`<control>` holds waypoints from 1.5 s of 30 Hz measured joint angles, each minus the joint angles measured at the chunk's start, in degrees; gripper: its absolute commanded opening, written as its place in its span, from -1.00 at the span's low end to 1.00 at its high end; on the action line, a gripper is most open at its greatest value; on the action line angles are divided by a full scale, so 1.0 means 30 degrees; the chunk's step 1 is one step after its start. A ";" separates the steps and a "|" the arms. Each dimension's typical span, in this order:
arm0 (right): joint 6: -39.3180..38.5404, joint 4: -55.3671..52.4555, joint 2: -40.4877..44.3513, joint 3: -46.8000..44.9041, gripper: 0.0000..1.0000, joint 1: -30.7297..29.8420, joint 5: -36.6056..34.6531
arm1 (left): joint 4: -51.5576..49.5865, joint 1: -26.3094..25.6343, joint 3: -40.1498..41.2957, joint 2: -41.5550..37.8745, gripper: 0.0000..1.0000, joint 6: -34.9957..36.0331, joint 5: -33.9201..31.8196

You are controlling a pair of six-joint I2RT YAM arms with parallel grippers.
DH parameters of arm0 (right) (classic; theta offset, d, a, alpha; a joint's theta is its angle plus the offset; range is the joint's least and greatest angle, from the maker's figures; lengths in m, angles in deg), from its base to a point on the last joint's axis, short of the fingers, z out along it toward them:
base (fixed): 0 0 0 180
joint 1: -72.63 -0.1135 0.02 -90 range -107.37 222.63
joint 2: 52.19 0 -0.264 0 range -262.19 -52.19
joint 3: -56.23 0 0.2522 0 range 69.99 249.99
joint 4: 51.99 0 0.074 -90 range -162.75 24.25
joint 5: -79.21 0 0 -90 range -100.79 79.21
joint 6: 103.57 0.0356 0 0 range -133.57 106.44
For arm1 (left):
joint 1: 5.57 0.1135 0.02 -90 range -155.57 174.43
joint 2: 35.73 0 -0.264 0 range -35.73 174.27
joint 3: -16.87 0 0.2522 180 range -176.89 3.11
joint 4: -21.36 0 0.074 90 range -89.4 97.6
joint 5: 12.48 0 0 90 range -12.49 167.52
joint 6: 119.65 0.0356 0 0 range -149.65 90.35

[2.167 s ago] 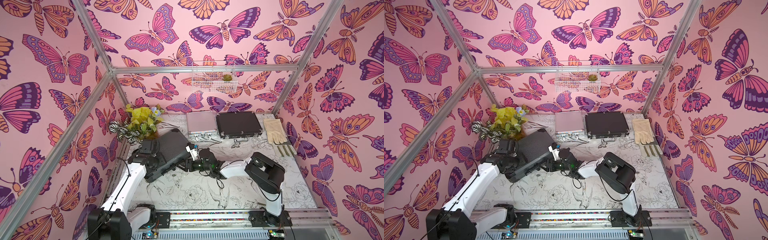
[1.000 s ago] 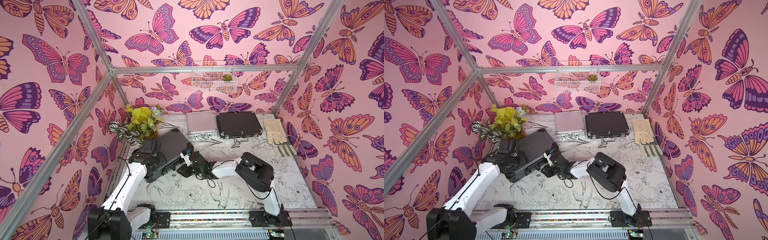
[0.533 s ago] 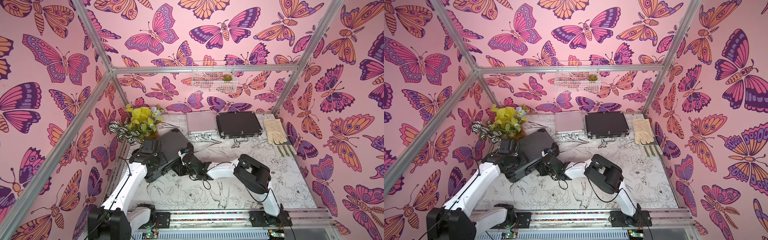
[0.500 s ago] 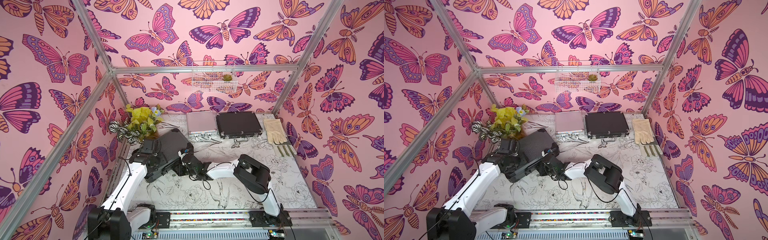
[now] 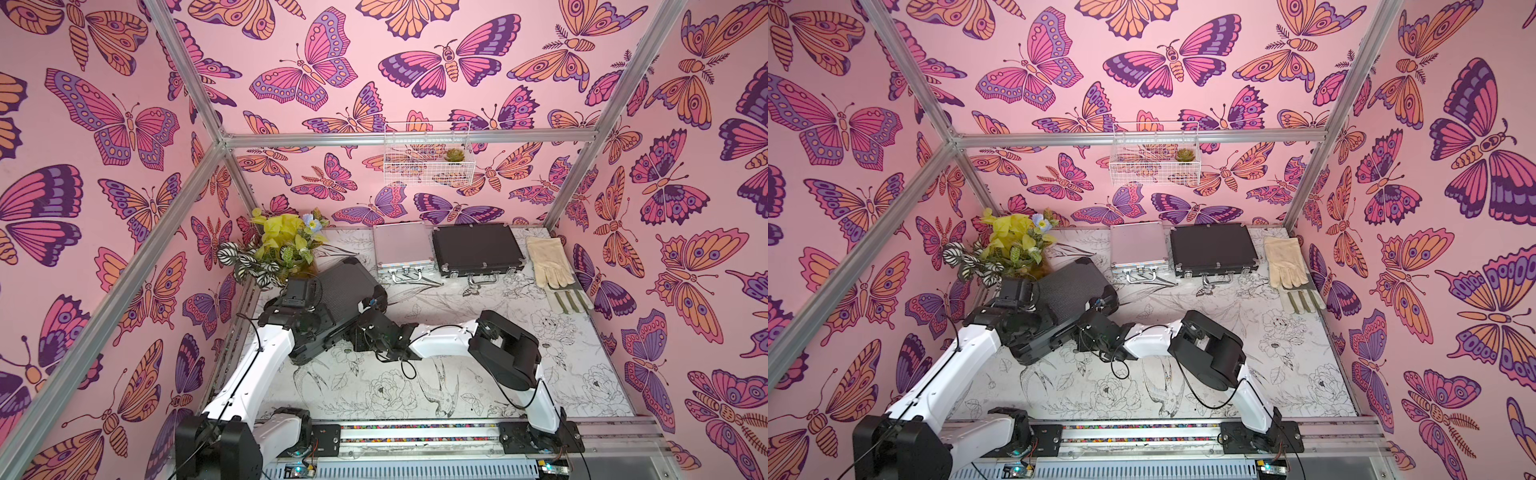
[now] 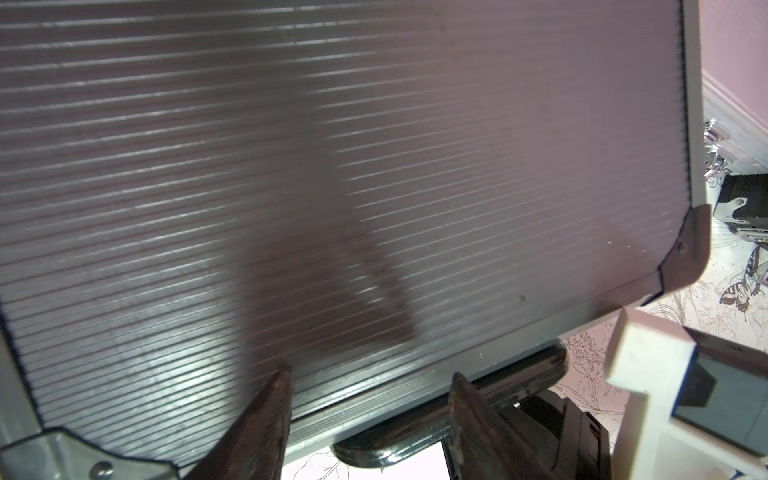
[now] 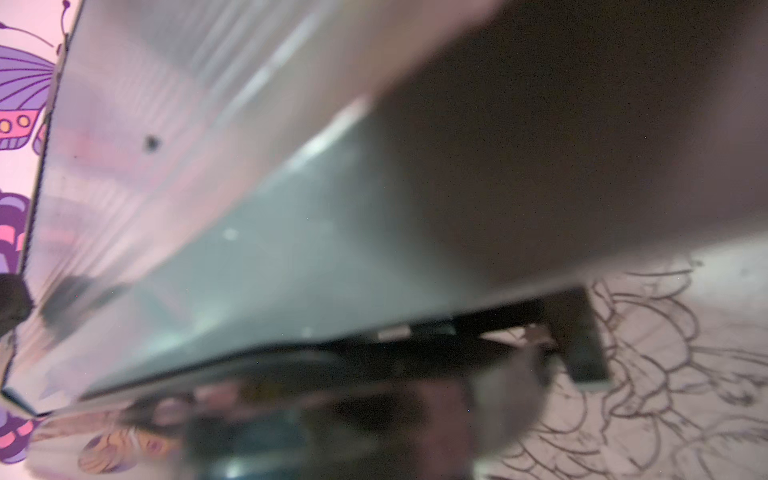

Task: Close the poker set cases
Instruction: Fasten the fastener on the poker set case.

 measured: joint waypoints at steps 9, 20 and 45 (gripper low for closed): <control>0.0816 -0.0430 -0.0007 0.0175 -0.57 -0.0131 -0.0306 | 0.0044 0.0000 0.0000 0.0000 0.24 -0.0007 0.0000; 0.1355 -0.0976 -0.0197 0.0678 -0.58 -0.0255 -0.0641 | 0.0051 0.0000 0.0000 0.0000 0.24 -0.0007 0.0000; 0.4503 0.1683 -0.0270 -0.1282 -0.58 -0.0379 0.0066 | 0.0058 0.0000 0.0000 0.0000 0.24 -0.0007 -0.0007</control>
